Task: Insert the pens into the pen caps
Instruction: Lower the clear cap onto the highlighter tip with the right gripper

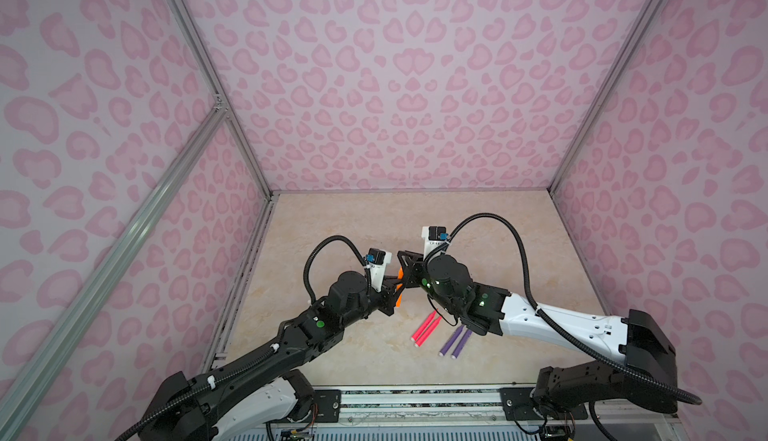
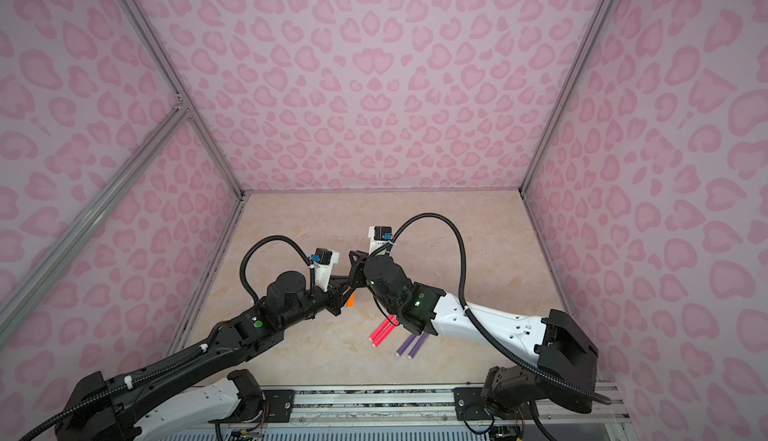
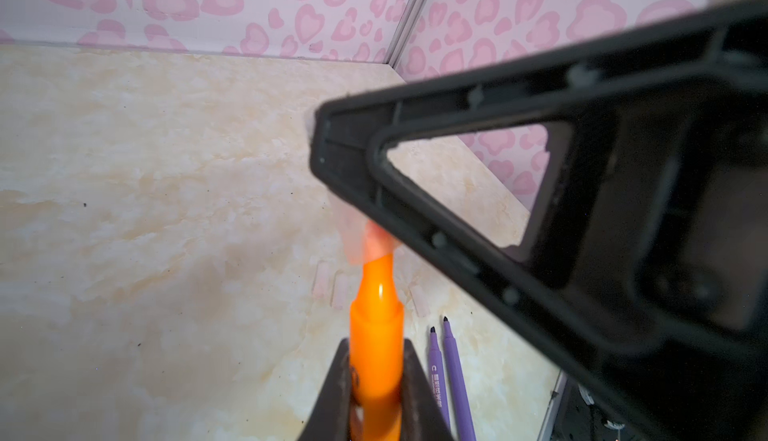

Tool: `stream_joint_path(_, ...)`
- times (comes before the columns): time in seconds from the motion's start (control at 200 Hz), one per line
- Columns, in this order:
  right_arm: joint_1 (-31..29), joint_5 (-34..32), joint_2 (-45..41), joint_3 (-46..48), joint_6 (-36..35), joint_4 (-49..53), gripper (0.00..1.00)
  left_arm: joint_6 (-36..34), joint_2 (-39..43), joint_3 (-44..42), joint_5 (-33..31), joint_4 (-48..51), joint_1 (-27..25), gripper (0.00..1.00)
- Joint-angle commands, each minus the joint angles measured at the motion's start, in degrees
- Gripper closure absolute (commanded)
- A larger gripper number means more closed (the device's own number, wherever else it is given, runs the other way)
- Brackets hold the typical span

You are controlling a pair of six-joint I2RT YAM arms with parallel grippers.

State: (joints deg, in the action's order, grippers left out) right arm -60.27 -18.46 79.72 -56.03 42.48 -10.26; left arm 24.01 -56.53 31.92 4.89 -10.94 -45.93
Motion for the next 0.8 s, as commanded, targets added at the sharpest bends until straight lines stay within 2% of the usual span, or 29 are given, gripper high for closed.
stream_joint_path(0.0, -0.10, -0.88, 0.20, 0.65, 0.22, -1.34, 1.00, 0.77, 0.87, -0.37, -2.38, -1.52, 0.00, 0.97)
stream_joint_path(0.42, -1.15, 3.07, 0.96, 1.90, -0.20, -3.40, 1.00, 2.53, 1.79, -0.56, -4.80, -0.49, 0.80, 0.97)
stream_joint_path(0.795, -1.57, 3.90, 0.92, 6.08, -3.50, -9.78, 1.00, 4.50, 3.36, -2.45, 0.96, -3.45, 3.50, 0.97)
